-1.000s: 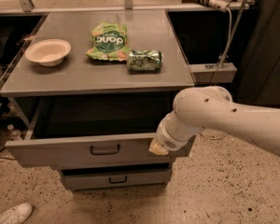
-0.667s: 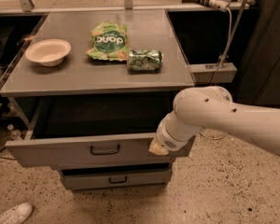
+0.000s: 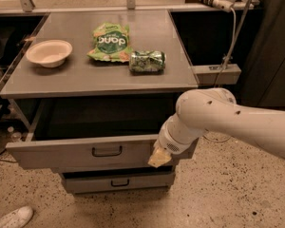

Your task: Close top drawer

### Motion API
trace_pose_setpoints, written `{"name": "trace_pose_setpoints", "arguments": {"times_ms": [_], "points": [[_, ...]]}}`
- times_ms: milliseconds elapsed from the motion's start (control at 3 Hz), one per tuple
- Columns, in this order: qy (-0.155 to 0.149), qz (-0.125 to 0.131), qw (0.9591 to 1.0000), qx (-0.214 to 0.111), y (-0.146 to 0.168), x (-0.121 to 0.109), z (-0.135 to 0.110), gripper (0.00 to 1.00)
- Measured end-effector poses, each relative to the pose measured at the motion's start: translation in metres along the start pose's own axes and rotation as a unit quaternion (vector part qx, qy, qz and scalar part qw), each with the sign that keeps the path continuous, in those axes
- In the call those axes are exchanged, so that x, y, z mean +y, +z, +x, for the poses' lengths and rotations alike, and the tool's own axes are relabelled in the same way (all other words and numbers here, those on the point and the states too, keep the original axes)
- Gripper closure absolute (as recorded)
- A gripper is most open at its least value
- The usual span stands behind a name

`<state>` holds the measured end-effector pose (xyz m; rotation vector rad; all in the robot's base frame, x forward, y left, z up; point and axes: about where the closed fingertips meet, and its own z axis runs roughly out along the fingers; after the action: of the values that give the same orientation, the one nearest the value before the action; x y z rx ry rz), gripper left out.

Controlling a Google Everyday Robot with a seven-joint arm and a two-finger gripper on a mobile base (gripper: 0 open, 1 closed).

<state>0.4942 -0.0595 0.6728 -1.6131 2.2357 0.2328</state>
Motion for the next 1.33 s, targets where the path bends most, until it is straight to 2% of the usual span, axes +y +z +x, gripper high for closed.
{"name": "trace_pose_setpoints", "arguments": {"times_ms": [333,667,1000,1333], "points": [[0.000,0.000,1.0000,0.000,0.0000,0.0000,0.0000,0.00],[0.000,0.000,1.0000,0.000,0.0000,0.0000,0.0000,0.00],[0.000,0.000,1.0000,0.000,0.0000,0.0000,0.0000,0.16],[0.000,0.000,1.0000,0.000,0.0000,0.0000,-0.0001,0.40]]}}
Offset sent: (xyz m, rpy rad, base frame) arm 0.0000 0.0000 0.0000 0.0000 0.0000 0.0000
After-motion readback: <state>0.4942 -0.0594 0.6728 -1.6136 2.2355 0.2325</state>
